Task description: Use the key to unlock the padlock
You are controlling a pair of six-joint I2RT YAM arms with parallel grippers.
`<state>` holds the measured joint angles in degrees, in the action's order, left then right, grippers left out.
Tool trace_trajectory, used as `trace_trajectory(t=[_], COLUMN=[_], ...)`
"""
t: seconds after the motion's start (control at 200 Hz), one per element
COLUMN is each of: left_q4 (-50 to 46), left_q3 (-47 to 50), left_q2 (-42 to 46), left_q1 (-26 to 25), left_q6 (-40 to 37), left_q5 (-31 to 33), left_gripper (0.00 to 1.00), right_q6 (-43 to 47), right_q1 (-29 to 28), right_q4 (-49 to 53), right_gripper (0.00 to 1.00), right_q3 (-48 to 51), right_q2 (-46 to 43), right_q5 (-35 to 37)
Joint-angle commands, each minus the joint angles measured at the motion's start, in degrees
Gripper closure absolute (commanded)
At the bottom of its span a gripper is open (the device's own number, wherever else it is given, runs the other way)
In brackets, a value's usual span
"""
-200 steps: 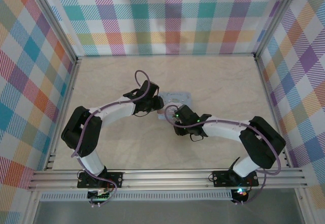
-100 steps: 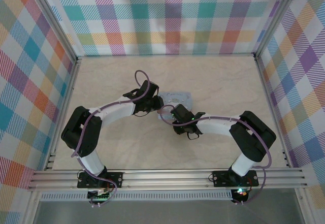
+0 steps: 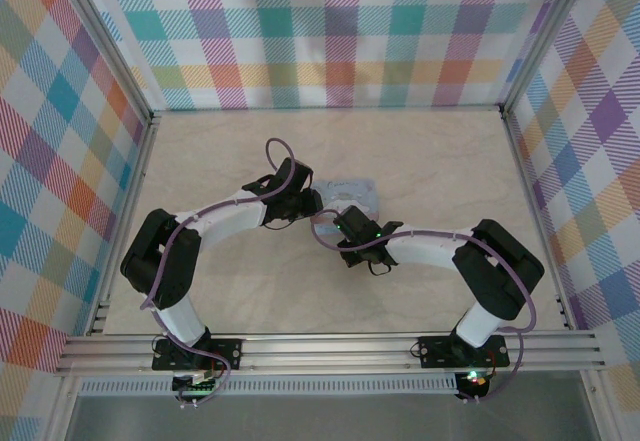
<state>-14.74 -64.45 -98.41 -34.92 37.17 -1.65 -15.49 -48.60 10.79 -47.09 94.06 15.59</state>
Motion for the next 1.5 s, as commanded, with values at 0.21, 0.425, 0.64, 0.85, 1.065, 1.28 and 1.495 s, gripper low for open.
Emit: trace_trajectory(t=[0.21,0.425,0.64,0.85,1.065,1.28,1.495], left_q4=[-1.89,-1.69,0.53,0.93,1.51,2.52,2.2], left_q3=[0.11,0.1,0.5,0.46,0.63,1.24,1.69], left_q2=[-0.84,-1.06,-0.98,-1.43,-1.62,-2.08,-1.39], left_q1=[0.55,0.56,0.63,0.64,0.64,0.66,0.64], left_q6=[-0.84,-0.52,-0.68,-0.35,0.37,1.65,1.81], left_q5=[0.33,-0.54,-1.05,-2.12,-3.42,-4.75,-3.91], left_gripper=[0.64,0.64,0.64,0.64,0.65,0.66,0.65], right_q6=[9.13,13.62,18.98,24.94,29.37,31.17,30.96], right_q1=[-0.67,-1.68,-2.64,-3.43,-4.3,-5.3,-5.54], right_q4=[5.31,5.03,4.85,5.16,4.48,2.92,1.75], right_gripper=[1.0,1.0,1.0,1.0,1.0,1.0,1.0], right_q3=[-1.06,-1.35,-2.79,-4.56,-5.52,-7.14,-5.81], right_q2=[-2.34,-3.52,-3.19,-1.05,0.87,1.17,-1.29], right_q5=[-1.44,1.98,2.98,5.96,5.37,4.23,2.54])
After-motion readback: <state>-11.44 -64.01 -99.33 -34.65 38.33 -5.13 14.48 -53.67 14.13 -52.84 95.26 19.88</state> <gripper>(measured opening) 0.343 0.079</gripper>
